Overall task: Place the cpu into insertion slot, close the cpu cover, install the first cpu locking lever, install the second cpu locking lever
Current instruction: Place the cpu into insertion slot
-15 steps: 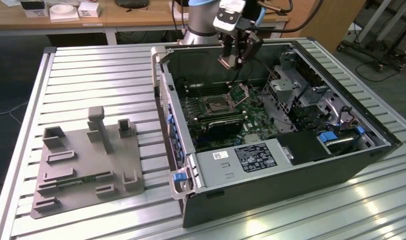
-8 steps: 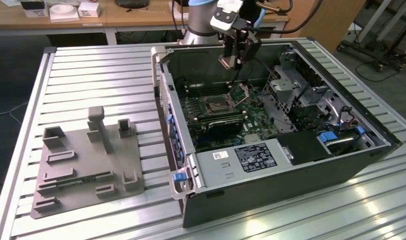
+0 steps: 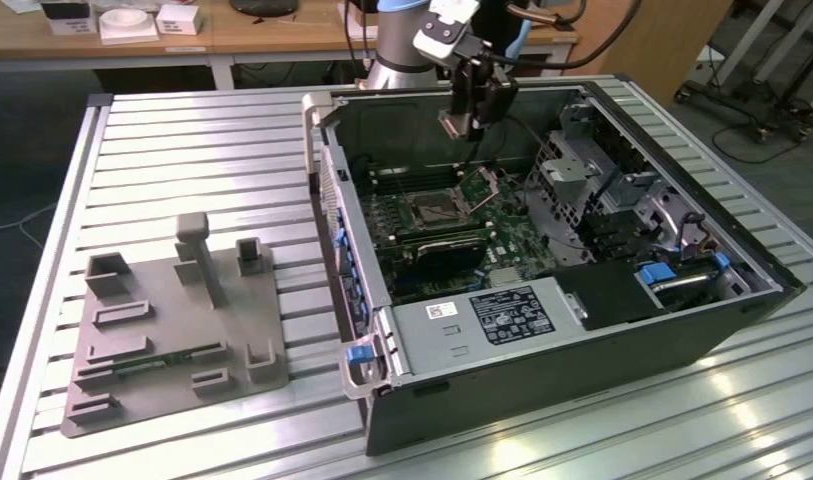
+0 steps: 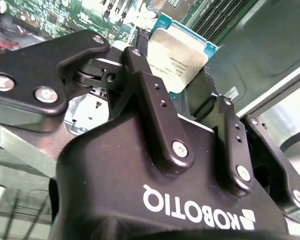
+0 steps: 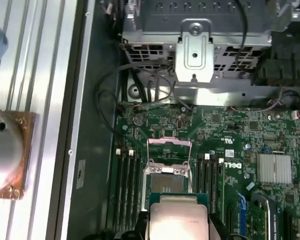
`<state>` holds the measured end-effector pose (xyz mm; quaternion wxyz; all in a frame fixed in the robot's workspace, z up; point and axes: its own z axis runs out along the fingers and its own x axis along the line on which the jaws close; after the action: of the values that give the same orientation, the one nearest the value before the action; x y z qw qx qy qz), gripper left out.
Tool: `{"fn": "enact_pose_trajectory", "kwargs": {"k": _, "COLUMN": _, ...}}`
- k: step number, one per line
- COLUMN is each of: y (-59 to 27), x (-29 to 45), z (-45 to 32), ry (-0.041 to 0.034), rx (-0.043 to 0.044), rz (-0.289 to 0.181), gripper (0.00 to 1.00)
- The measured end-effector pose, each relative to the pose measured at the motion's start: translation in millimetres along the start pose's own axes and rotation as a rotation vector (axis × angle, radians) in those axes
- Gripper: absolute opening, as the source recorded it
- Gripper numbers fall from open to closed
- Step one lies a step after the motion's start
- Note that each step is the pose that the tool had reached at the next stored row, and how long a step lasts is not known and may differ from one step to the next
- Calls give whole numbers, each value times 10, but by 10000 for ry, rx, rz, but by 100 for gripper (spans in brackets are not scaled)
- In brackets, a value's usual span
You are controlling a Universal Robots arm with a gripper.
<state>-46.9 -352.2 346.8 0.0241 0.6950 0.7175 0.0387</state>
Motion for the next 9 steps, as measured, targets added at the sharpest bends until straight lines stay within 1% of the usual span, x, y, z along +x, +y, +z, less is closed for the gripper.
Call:
{"fn": "enact_pose_trajectory", "kwargs": {"k": 7, "y": -2, "x": 0, "z": 7, "ry": -69, "rx": -13, "rz": 770, "gripper": 54}}
{"fn": "enact_pose_trajectory", "kwargs": {"k": 9, "y": -2, "x": 0, "z": 6, "ry": -81, "rx": -15, "rz": 907, "gripper": 54}}
